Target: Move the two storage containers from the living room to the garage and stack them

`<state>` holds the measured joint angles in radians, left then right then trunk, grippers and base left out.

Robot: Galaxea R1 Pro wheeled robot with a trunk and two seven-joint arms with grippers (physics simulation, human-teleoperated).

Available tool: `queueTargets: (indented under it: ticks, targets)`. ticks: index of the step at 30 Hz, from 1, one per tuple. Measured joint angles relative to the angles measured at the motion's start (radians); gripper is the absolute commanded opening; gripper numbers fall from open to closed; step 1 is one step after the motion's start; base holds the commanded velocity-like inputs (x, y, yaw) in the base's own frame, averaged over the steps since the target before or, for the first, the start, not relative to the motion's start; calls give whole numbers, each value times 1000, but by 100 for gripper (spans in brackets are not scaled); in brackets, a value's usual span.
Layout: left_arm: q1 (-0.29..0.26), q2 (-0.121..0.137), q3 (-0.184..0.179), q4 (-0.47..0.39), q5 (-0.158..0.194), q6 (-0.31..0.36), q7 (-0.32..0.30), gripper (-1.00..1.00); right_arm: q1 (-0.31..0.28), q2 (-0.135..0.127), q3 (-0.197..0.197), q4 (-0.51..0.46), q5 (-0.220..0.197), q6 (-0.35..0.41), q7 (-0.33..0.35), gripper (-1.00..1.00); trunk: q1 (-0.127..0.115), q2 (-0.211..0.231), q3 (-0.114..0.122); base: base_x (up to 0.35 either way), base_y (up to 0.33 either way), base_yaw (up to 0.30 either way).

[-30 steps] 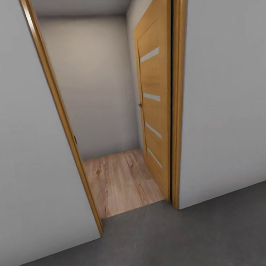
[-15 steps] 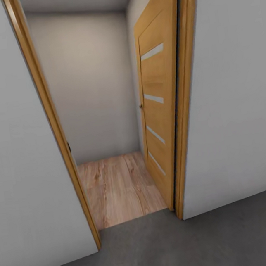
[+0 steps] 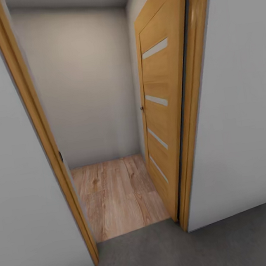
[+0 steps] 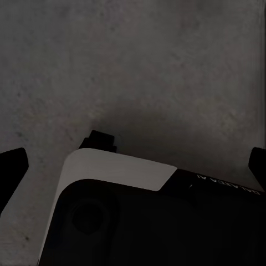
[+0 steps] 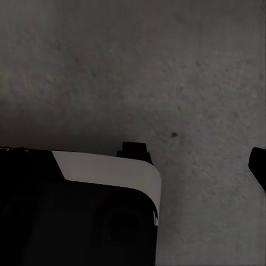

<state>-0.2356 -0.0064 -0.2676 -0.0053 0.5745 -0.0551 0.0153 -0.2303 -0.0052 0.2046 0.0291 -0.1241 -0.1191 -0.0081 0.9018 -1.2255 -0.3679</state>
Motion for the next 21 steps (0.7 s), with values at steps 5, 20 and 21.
queueTargets:
  ticks: [5, 20, 21]
  targets:
    - [0, 0, 0, 0, -1, -1, 0, 100, 0, -1, 0, 0, -1, -25, 4, 100, 0, 0, 0, 322, 0, 89]
    - [0, -1, -1, 0, -5, -1, 0, 100, 0, -1, 0, 0, 1, -36, 4, 100, 0, 0, 0, 319, -30, 257]
    - [0, -1, -1, 0, -6, -1, 0, 100, 0, -1, 0, 0, 1, -36, 2, 100, 0, 0, 0, 299, -131, 255]
